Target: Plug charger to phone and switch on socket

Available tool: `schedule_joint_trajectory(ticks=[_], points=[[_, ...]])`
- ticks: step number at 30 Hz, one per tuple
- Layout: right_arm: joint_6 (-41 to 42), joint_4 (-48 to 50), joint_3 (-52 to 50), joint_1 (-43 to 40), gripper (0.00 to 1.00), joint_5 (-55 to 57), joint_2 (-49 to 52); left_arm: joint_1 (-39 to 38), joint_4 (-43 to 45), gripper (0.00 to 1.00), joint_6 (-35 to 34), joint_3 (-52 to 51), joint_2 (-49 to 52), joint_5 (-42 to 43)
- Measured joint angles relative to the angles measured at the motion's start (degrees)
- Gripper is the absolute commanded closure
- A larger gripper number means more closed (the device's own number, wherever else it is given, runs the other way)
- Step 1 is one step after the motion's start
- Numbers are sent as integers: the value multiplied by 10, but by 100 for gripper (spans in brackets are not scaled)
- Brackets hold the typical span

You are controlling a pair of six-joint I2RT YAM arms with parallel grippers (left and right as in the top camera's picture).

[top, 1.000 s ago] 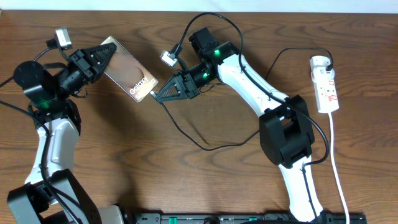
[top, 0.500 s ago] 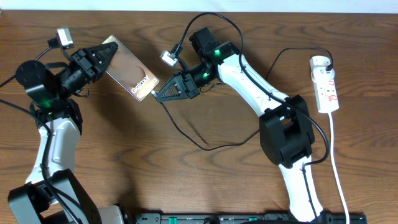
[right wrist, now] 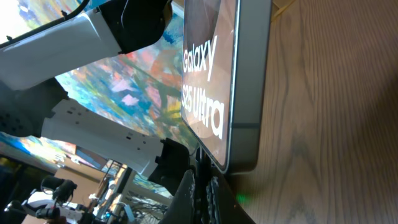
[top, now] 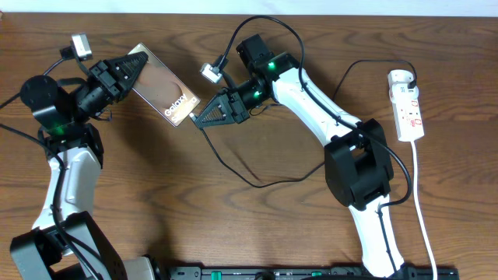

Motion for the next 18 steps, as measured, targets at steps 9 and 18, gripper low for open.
schedule_joint_trajectory(ticks=[9, 18], points=[[0, 0, 0, 4, 99, 0, 0, 0, 0, 93, 0, 0, 0, -2], [0, 0, 0, 6, 99, 0, 0, -2, 0, 93, 0, 0, 0, -4]])
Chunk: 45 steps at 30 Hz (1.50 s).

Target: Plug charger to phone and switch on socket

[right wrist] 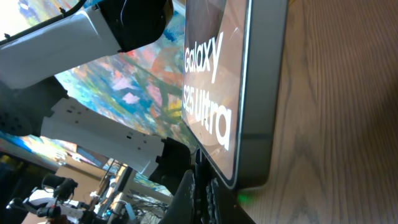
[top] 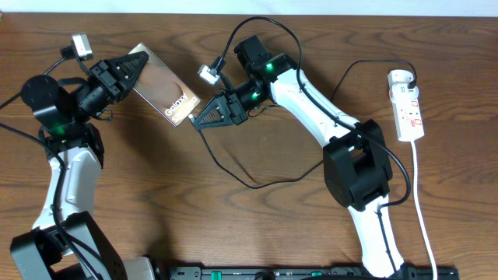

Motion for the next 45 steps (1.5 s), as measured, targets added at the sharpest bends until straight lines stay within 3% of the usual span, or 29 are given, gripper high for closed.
schedule_joint_trajectory(ticks=[15, 35, 37, 40, 45], points=[[0, -2, 0, 0, 99, -3, 0, 0, 65, 93, 12, 0, 0, 76], [0, 0, 0, 0, 98, -3, 0, 0, 65, 93, 14, 0, 0, 77], [0, 0, 0, 0, 91, -3, 0, 0, 65, 93, 13, 0, 0, 77], [0, 4, 0, 0, 63, -3, 0, -1, 62, 93, 13, 0, 0, 84], [3, 7, 0, 0, 33, -3, 0, -1, 61, 93, 13, 0, 0, 100]])
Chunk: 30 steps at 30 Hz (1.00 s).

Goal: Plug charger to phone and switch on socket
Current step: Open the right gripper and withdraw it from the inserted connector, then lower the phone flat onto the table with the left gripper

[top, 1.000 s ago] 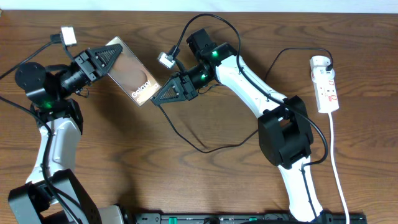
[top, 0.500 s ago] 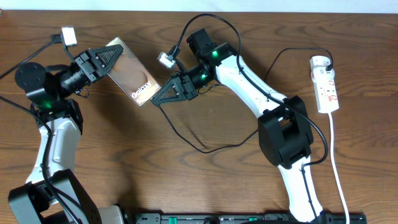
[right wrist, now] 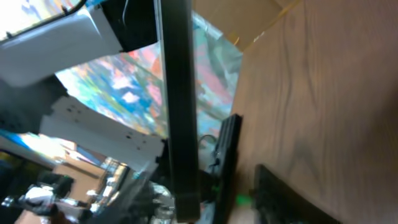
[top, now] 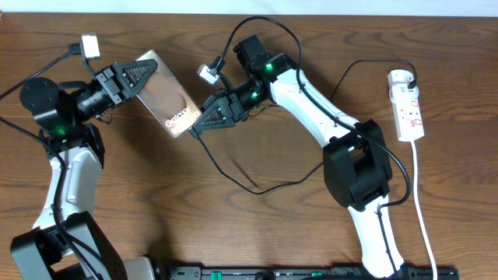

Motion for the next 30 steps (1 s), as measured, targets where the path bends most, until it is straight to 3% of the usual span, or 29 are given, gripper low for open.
schedule_joint_trajectory(ticks=[3, 11, 17, 21, 30], points=[[0, 0, 0, 0, 21, 1, 0, 3, 0, 93, 0, 0, 0, 4], [1, 0, 0, -1, 1, 11, 0, 45, -1, 93, 0, 0, 0, 8], [29, 5, 0, -11, 1, 94, 0, 85, -49, 93, 13, 0, 0, 7], [94, 22, 0, -24, 1, 210, 0, 94, -158, 93, 64, -1, 0, 4], [176, 20, 0, -36, 1, 437, 0, 93, -490, 93, 271, -9, 0, -77]])
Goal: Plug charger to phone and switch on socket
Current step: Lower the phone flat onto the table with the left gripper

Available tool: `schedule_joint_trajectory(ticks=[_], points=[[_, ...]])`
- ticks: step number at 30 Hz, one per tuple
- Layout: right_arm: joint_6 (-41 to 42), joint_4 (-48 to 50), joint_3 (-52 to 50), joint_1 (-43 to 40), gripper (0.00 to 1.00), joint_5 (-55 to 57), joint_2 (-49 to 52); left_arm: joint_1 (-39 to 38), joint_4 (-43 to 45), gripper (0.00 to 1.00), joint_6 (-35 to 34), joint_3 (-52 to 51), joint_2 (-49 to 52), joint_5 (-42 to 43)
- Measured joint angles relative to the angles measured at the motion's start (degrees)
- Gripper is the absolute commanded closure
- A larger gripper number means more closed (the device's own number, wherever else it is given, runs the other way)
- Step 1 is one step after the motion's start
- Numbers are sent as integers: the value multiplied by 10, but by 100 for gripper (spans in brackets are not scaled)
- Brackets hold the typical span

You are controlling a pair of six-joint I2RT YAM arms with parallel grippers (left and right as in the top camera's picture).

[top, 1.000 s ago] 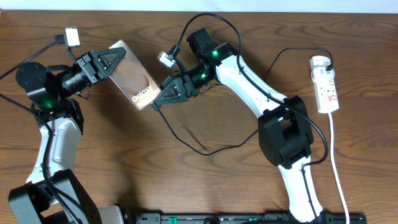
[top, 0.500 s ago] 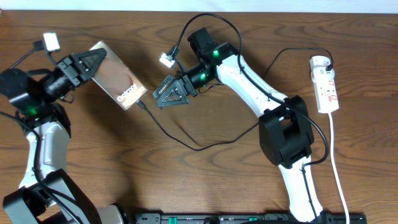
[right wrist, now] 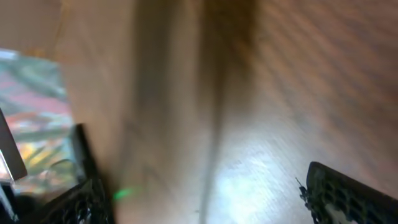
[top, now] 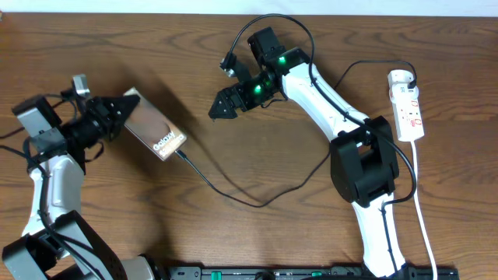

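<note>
The phone [top: 156,132], its brown screen showing "Galaxy", lies tilted at the left of the overhead view. My left gripper [top: 124,111] is shut on its upper left end. A black charger cable [top: 233,196] joins the phone's lower right end and curves across the table toward the white power strip [top: 410,109] at the far right. My right gripper [top: 217,111] hangs open and empty to the right of the phone, apart from it. In the blurred right wrist view the right gripper [right wrist: 211,202] has its fingers [right wrist: 345,193] spread wide over bare wood.
A white plug [top: 399,77] sits in the top of the power strip, and the strip's white cord runs down the right edge. The wooden table [top: 257,241] carries the cable's loop in the middle. A black rail lies along the front edge.
My right gripper was at the phone's lower end; now it is open, empty and farther right. The cable stays joined to the phone. The left gripper has moved the phone left and lower.
First my right gripper held the cable's end just off the phone's lower edge, with the left gripper holding the phone. It stood closer a moment later. Then the phone was tilted against the gripper's tips. Now the cable hangs from the phone and the right gripper is away.
</note>
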Motion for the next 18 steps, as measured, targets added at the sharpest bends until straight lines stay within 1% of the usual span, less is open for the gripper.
schedule_joint_trajectory(ticks=[4, 7, 12, 18], points=[[36, -4, 0, 0, 1, 82, 0, 0, -119, 93, 74, 0, 0, -86], [53, -10, 0, 0, 1, 130, 0, -4, -159, 93, 111, 0, 0, -143], [65, -14, 0, 0, 1, 165, 0, -24, -176, 93, 137, 0, 15, -218], [68, -19, 0, 0, 1, 182, 0, -52, -174, 93, 147, 0, 85, -252]])
